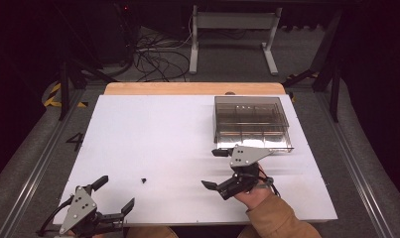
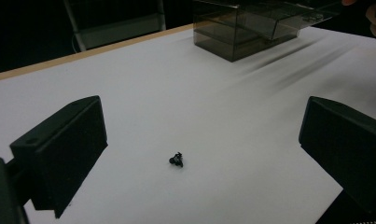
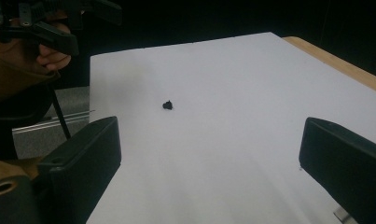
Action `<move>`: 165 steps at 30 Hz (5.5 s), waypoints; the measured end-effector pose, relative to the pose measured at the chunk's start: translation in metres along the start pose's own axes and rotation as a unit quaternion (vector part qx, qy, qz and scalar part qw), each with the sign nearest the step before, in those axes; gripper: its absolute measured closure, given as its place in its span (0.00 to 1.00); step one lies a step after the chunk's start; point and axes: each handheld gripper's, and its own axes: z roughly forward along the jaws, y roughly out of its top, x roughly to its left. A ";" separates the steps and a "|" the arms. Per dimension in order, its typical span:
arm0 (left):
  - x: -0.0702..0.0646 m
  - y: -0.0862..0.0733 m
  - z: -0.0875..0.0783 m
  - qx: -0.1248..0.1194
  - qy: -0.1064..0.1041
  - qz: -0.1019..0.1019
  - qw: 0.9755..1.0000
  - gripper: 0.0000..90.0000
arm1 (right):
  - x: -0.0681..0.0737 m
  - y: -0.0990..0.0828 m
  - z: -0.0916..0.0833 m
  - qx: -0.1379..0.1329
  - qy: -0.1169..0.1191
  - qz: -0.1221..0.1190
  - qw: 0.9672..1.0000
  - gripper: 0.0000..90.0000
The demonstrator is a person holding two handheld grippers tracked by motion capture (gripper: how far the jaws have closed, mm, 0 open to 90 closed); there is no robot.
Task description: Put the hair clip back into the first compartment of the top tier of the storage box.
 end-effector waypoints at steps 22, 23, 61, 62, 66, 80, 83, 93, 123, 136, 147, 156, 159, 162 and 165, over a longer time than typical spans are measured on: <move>-0.002 -0.005 -0.012 0.000 0.013 -0.002 1.000 0.02 | -0.001 0.020 0.067 0.011 0.055 -0.003 0.998 0.08; -0.001 -0.005 -0.013 0.000 0.015 -0.001 1.000 0.02 | -0.001 0.020 0.069 0.012 0.058 -0.003 0.998 0.08; -0.001 -0.008 -0.021 -0.001 0.024 -0.005 1.000 0.02 | -0.001 0.022 0.148 0.042 0.116 0.020 0.992 0.20; -0.001 -0.008 -0.021 -0.001 0.024 -0.005 1.000 0.02 | -0.001 0.022 0.148 0.042 0.116 0.020 0.992 0.20; -0.001 -0.008 -0.021 -0.001 0.021 -0.004 1.000 0.02 | 0.003 0.018 0.160 0.050 0.128 0.020 0.990 0.27; -0.001 -0.008 -0.021 0.000 0.018 -0.006 1.000 0.02 | 0.014 0.011 0.186 0.080 0.129 0.006 0.988 0.43; 0.000 -0.008 -0.021 0.000 0.018 -0.004 1.000 0.03 | 0.014 0.010 0.191 0.090 0.123 0.007 0.988 0.45; 0.000 -0.008 -0.020 0.000 0.017 -0.002 1.000 0.03 | 0.015 0.006 0.207 0.118 0.110 0.005 0.987 0.51; 0.001 -0.008 -0.020 0.002 0.015 -0.004 1.000 0.03 | 0.023 0.002 0.227 0.157 0.083 -0.047 0.983 0.78; 0.001 -0.008 -0.019 0.002 0.014 -0.006 1.000 0.03 | 0.026 0.002 0.227 0.156 0.086 -0.061 0.982 0.85; 0.002 -0.008 -0.020 0.002 0.014 -0.005 1.000 0.03 | 0.024 0.010 0.217 0.139 0.083 -0.060 0.985 0.85; 0.001 -0.007 -0.018 0.002 0.013 -0.006 1.000 0.03 | 0.021 0.020 0.195 0.112 0.079 -0.059 0.989 0.85; 0.002 -0.007 -0.017 0.002 0.011 -0.005 1.000 0.03 | 0.019 0.025 0.187 0.100 0.077 -0.057 0.990 0.85; 0.001 -0.007 -0.016 0.002 0.010 -0.007 1.000 0.03 | 0.019 0.028 0.180 0.093 0.076 -0.055 0.991 0.85; 0.002 -0.007 -0.016 0.001 0.011 -0.006 1.000 0.03 | 0.018 0.032 0.170 0.082 0.077 -0.051 0.992 0.85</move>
